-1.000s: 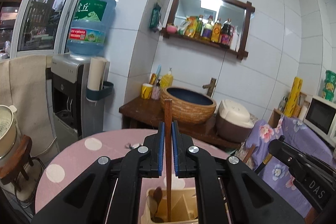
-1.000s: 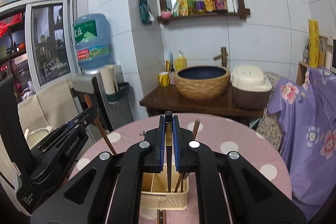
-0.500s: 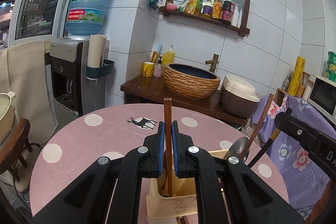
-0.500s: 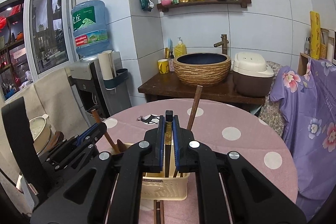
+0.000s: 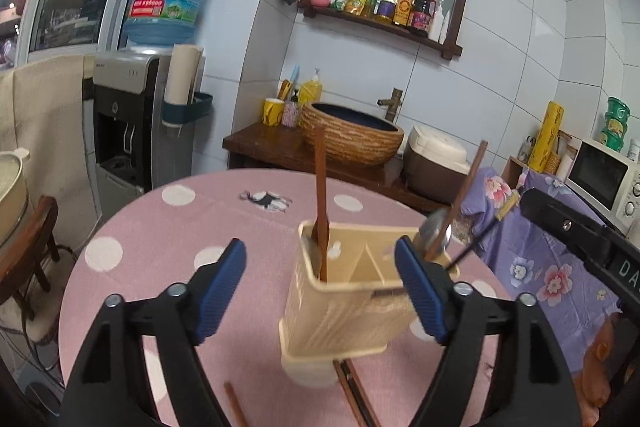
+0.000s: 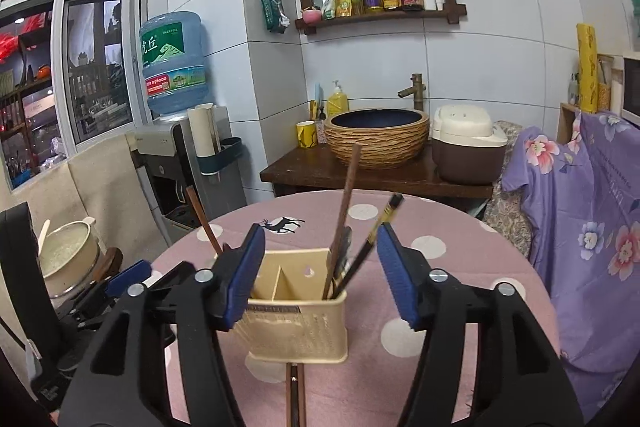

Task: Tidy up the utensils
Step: 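Lower both chopsticks into the holder and open both tools, then move both open tools back down to the chopsticks beside the holder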

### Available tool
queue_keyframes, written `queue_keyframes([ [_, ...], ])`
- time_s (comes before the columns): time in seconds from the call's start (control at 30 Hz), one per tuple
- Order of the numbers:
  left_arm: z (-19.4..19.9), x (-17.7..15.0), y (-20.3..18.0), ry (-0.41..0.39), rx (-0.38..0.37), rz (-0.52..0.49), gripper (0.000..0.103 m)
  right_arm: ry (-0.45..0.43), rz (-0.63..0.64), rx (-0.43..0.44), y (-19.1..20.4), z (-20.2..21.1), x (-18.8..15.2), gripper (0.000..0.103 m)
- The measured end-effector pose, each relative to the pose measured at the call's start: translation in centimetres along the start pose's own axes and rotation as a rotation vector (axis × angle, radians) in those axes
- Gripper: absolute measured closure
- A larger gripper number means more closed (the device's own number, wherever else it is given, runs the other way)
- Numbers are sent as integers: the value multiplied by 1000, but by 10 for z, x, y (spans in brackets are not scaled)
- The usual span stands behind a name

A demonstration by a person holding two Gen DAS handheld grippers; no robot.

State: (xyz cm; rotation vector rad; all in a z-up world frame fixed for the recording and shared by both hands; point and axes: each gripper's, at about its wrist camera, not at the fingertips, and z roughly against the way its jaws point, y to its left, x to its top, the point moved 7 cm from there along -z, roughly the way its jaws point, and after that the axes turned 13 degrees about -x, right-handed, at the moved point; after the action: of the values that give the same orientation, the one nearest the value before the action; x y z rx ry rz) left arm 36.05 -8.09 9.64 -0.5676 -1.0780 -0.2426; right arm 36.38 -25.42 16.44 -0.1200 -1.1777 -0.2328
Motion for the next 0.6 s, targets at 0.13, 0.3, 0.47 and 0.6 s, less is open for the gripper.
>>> queue_keyframes([
  [0.13,10,-31,6,88,21,-33,23,47,45,17,-3,8,-32,42],
  [0.3,21,-74,23,181,60,-51,23,197,108,28,-3,-7,-91,42],
  [0.47,21,-113,46,269,84,1,28,349,140,43,-4,-28,-153,42],
  [0.6,17,-134,59,314,92,49,35,460,146,59,-3,-44,-188,44],
])
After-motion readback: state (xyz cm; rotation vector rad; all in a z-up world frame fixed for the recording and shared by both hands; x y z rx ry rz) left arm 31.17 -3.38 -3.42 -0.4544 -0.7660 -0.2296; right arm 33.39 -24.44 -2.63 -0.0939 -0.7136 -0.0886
